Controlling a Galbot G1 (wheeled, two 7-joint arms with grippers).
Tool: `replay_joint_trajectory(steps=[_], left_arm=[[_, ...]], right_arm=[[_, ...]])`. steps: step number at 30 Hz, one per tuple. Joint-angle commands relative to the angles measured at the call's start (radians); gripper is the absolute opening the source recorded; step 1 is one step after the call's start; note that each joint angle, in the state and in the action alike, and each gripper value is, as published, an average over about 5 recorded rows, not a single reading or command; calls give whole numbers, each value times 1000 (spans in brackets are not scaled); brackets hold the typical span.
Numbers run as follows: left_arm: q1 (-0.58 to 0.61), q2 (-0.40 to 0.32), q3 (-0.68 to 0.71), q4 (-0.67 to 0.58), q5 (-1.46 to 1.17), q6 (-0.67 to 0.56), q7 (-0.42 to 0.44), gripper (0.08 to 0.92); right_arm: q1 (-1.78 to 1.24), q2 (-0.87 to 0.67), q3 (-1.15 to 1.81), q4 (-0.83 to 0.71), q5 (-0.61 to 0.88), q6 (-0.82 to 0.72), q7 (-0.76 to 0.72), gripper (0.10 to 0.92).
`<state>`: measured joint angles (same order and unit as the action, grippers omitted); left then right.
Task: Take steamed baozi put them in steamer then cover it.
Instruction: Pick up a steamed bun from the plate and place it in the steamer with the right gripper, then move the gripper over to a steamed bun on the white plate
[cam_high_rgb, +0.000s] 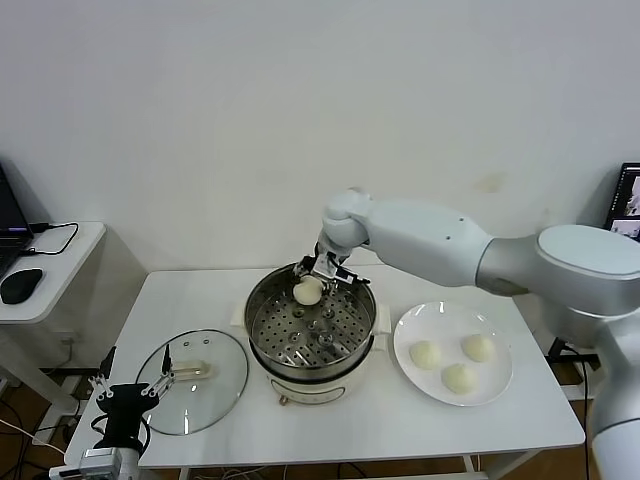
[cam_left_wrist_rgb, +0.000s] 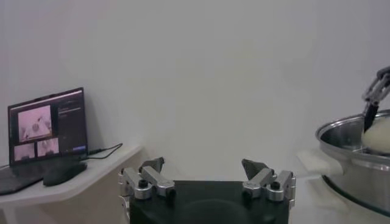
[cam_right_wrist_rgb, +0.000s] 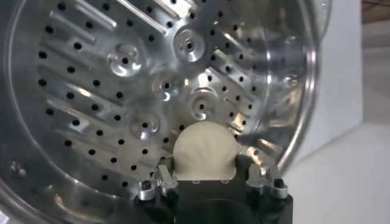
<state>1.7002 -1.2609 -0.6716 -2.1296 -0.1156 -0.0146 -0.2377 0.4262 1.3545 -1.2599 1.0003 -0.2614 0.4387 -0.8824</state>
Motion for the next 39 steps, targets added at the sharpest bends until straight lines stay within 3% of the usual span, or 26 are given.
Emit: replay_joint_trajectory(steps=[1,5,8,13,18,26,33,39], left_arm=[[0,0,0,-1,1,0,0,823],[0,-2,2,-2,2,1,0,823],[1,-4,3,-7,3,2,-1,823],[7,-1,-2,-26,4,5,0,823],[14,2,-5,-40,5,9,2,823],[39,17,-15,-83,9,57,8,823],[38,16,-15,-76,16,67,7,823],[41,22,-11,-61,27,69,7,823]], right_arm=[[-20,23,-3,-55,-84,64,6,661],[-22,28,9,-67,-89,75,14,736],[-6,14,10,-36,-5,43,6,797],[83,-76,7,148,309,-209,-95,821],[166,-223,14,310,424,-463,-151,823],[217,-534,-2,549,460,-738,-164,823],[145,-769,41,606,381,-764,-156,823],[22,-840,60,590,325,-751,-156,823]])
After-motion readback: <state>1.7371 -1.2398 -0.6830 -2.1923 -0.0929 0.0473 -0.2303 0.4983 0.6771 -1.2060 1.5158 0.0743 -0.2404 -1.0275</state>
